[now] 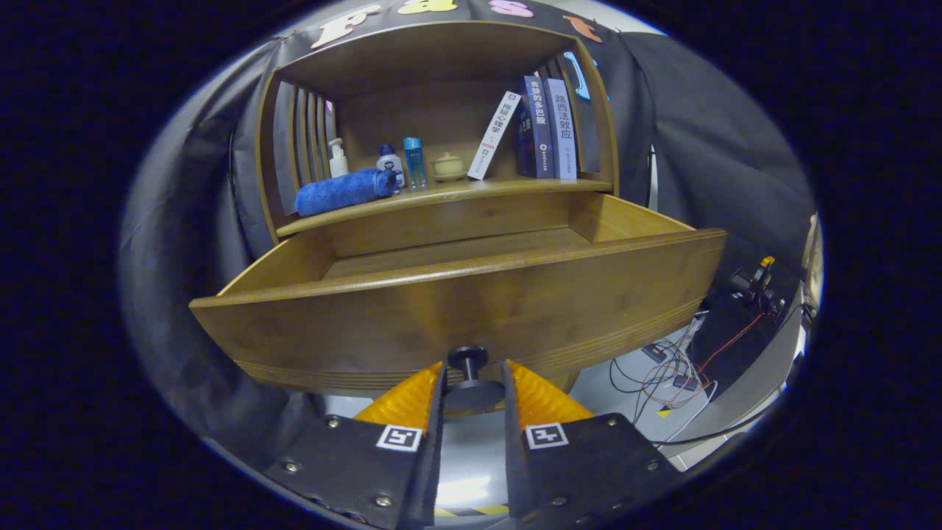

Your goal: Pull open the drawer, take out the items inside it, and place them on the countertop above the cabinet.

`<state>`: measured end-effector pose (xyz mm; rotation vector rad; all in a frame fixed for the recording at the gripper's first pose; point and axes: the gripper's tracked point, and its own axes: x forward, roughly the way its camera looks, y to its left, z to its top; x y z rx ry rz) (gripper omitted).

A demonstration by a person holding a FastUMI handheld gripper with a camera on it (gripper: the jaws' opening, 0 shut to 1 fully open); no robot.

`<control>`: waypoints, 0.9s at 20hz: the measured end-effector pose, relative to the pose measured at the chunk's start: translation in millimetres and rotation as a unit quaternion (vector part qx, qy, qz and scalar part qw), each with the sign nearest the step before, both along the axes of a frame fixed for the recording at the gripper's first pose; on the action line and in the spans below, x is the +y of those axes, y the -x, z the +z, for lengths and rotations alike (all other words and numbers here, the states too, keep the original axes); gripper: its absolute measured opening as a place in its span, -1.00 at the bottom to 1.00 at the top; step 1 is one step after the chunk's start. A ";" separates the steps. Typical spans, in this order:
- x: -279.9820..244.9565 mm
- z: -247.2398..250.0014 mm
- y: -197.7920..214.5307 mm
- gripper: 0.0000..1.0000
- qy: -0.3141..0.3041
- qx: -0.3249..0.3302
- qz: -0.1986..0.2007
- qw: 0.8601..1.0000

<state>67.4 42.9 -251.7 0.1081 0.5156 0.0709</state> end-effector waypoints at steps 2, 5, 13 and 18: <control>4.7 19.3 -0.4 0.06 -0.019 -0.032 0.003 0.999; 2.2 64.9 -3.2 0.27 -0.028 -0.092 -0.014 0.995; 10.5 131.9 -65.8 0.27 0.000 -0.107 -0.050 0.993; 10.8 110.8 -119.3 0.28 0.008 -0.019 -0.104 0.994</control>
